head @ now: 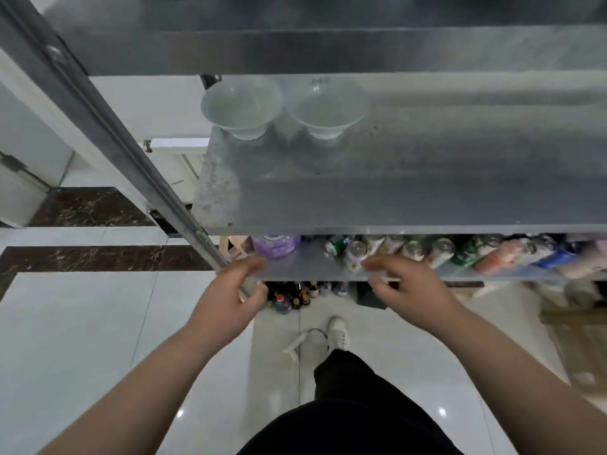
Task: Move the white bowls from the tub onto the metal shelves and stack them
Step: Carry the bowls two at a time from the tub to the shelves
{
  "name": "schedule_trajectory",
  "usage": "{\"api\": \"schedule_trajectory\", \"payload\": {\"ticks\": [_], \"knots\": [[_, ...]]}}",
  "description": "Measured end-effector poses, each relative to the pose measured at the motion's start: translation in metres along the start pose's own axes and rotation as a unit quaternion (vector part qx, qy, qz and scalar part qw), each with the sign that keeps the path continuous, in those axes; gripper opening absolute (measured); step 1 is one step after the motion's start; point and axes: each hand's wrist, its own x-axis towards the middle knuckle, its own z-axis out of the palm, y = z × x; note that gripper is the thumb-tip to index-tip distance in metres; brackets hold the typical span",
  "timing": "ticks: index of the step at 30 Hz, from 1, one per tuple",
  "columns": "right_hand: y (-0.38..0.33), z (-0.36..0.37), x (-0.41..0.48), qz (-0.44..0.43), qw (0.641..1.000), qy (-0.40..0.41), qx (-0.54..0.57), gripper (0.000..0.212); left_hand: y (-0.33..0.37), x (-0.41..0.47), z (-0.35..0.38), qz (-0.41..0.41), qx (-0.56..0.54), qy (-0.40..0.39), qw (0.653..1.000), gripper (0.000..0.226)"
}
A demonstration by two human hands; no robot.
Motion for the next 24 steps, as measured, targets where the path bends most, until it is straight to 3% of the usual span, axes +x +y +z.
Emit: {"api": "schedule_trajectory", "payload": {"ticks": [4,9,24], "knots": [[0.012,0.018,-0.098,0.098,0.987,0.019,0.127,0.022,0.012,-0.07,0.023,-0.003,-0.053,-0.077,0.996,0.045],[0.037,0.029,-0.186,0.196,0.959,0.04,0.199,0.022,0.039,-0.119,0.058,-0.005,-0.084,-0.145,0.986,0.043],[0.176,-0.042,-0.329,0.282,0.915,0.123,0.26,0.022,0.198,-0.138,0.209,0.044,-0.027,-0.289,0.956,0.04]]}}
